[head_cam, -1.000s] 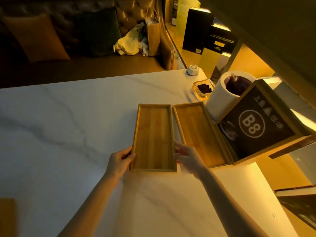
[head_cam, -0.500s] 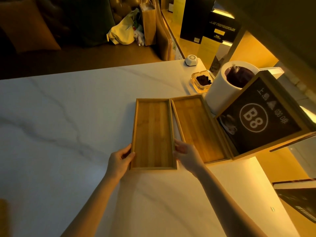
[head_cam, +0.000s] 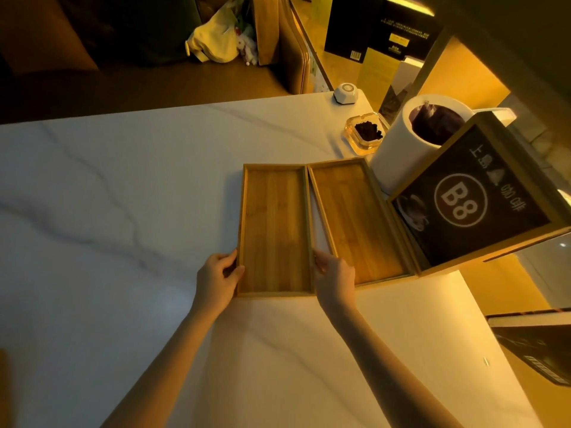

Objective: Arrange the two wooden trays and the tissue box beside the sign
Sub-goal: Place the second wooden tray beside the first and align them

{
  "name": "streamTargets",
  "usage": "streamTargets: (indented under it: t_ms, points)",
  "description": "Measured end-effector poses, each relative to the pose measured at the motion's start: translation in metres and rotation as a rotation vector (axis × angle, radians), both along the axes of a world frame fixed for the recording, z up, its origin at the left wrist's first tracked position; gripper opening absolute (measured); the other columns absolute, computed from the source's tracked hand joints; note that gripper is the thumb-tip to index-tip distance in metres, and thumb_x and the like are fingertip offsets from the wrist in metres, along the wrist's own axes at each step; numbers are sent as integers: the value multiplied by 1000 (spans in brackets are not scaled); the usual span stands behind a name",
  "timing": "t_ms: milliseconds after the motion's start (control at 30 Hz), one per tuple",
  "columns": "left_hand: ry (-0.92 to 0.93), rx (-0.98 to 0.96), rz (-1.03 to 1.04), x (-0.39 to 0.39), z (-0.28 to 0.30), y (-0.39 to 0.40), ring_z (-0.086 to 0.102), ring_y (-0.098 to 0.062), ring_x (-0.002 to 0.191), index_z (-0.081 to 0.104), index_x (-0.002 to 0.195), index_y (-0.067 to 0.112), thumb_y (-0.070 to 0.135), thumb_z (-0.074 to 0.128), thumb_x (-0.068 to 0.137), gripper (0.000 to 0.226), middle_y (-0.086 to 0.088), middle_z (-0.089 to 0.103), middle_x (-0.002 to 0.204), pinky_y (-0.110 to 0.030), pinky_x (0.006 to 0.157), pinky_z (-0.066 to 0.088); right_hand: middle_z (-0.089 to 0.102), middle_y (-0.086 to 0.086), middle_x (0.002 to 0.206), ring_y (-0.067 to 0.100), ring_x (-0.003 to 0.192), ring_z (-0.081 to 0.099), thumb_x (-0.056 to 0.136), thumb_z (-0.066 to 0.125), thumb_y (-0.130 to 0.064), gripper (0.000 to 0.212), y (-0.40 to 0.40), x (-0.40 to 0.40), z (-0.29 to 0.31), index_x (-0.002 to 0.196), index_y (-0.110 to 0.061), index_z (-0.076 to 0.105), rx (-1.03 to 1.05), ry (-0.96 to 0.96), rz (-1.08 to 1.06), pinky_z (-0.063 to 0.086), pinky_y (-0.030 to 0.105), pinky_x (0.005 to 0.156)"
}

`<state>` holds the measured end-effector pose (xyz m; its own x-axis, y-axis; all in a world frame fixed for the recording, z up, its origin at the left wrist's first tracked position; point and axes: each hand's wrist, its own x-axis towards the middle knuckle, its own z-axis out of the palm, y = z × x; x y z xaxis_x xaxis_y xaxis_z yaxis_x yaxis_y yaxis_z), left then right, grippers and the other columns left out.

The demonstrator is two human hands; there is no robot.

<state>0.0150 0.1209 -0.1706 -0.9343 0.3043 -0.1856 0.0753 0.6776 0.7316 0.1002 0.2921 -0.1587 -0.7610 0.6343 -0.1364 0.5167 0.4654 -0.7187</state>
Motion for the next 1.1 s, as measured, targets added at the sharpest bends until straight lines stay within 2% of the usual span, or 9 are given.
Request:
streamTargets:
  t_ms: [133, 233, 300, 367, 433, 500, 567, 833, 1100]
  points:
    - [118, -68, -68, 5, 1, -1, 58, -30, 86, 49, 122, -2, 11, 56, 85, 41, -26, 59, 101, -25, 73, 40, 67, 10, 91, 23, 82, 62, 92, 45, -6, 24, -8, 10, -1, 111, -9, 59, 106, 36, 77, 45, 26, 65]
    - [215, -118, -145, 19, 2, -5, 59, -31, 91, 47, 124, -3, 10, 52, 87, 40, -26, 58, 106, -27, 76, 46, 63, 15, 115, 30, 108, 56, 92, 45, -10, 30, -18, 22, -1, 121, -6, 51, 228, -1, 153, 48, 35, 87]
    - [311, -187, -208, 32, 0, -13, 60, -34, 99, 45, 125, -3, 17, 45, 90, 40, -25, 58, 112, -36, 81, 53, 57, 16, 127, 34, 119, 51, 90, 49, -13, 36, -27, 37, -5, 125, -3, 49, 378, -26, 218, 44, 43, 97]
    - [341, -289, -276, 45, -4, -23, 56, -36, 112, 40, 130, 0, 33, 28, 93, 51, -24, 56, 125, -42, 91, 50, 47, 14, 138, 34, 130, 40, 92, 47, -20, 42, -36, 54, -8, 131, -6, 42, 417, -80, 247, 32, 45, 105]
    - [322, -361, -322, 54, -10, -32, 39, -31, 131, 24, 138, 6, 45, 10, 92, 62, -17, 41, 142, -41, 105, 34, 16, 5, 152, 26, 141, 8, 95, 29, -34, 52, -43, 67, -13, 141, -14, 16, 378, -183, 323, 6, 41, 113]
    - [302, -379, -346, 60, -17, -37, 18, -21, 138, 7, 139, 10, 52, 1, 88, 66, -6, 22, 150, -38, 111, 18, -13, -3, 149, 18, 137, -20, 93, 14, -45, 56, -46, 76, -21, 139, -21, -11, 370, -270, 400, -12, 37, 111]
    - [297, -390, -363, 64, -22, -38, 7, -17, 138, 0, 138, 12, 55, -2, 86, 68, -1, 10, 149, -36, 112, 12, -23, -5, 146, 16, 133, -30, 91, 9, -49, 58, -48, 79, -23, 134, -24, -20, 387, -308, 423, -19, 36, 109]
    - [250, -377, -369, 67, -21, -35, -7, -12, 137, -11, 136, 17, 48, 10, 87, 62, 4, -8, 146, -32, 112, -1, -22, -4, 146, 16, 133, -30, 92, 10, -47, 57, -48, 83, -21, 133, -25, -22, 417, -320, 421, -24, 37, 107]
    - [229, -333, -379, 69, -19, -33, -9, -10, 137, -12, 135, 16, 36, 28, 94, 60, -3, 1, 154, -30, 112, -3, -26, -7, 143, 13, 130, -34, 92, 10, -46, 55, -41, 89, -20, 132, -25, -22, 416, -306, 426, -29, 34, 106]
